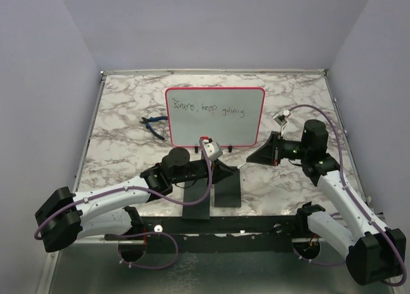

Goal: Write a sentence on the whiteboard
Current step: Close the whiteboard marker at the center of the board.

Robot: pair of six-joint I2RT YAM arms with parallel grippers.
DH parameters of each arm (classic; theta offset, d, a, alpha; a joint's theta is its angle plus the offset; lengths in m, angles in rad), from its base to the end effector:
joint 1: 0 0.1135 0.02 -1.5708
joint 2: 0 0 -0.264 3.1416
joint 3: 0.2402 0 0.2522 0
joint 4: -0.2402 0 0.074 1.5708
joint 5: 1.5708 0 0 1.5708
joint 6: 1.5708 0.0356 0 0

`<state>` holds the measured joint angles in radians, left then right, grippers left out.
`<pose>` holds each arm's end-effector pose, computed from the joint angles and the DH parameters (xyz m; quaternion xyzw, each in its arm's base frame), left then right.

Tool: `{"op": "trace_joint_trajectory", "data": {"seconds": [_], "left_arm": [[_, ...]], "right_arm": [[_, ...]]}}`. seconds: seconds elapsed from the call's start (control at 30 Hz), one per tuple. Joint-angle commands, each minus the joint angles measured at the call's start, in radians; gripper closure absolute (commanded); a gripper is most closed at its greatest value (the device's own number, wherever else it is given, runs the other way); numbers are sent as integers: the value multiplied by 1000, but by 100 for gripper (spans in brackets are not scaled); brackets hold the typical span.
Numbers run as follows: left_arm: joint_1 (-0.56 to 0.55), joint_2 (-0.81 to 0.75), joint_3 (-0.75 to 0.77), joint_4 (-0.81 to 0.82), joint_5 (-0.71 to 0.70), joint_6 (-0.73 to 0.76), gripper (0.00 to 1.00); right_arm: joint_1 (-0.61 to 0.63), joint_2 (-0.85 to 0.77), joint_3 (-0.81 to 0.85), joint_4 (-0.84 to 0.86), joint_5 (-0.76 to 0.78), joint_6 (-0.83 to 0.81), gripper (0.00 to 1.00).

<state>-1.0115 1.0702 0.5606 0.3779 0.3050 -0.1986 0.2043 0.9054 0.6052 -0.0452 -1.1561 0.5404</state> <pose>0.1201 -0.2120 0.2638 0.3859 0.6432 -0.4645 0.4708 0.1813 0.0708 0.2761 -0.1952 0.7281 0.5916 0.2860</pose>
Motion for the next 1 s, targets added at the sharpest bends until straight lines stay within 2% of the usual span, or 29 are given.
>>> {"op": "trace_joint_trajectory", "data": {"seconds": [0.0,0.37,0.67,0.97], "left_arm": [[-4,9,16,70,-38,-3,100],[-16,20,-30,147,-79,-19,100],[-18,4,-67,182,-101,11,100],[-19,-16,-108,216,-126,15,100]], "right_arm": [[27,-9,-38,78,9,57,99],[117,13,-65,98,76,50,99],[200,69,-60,-6,172,-51,99],[247,90,-81,-1,195,-39,99]]}}
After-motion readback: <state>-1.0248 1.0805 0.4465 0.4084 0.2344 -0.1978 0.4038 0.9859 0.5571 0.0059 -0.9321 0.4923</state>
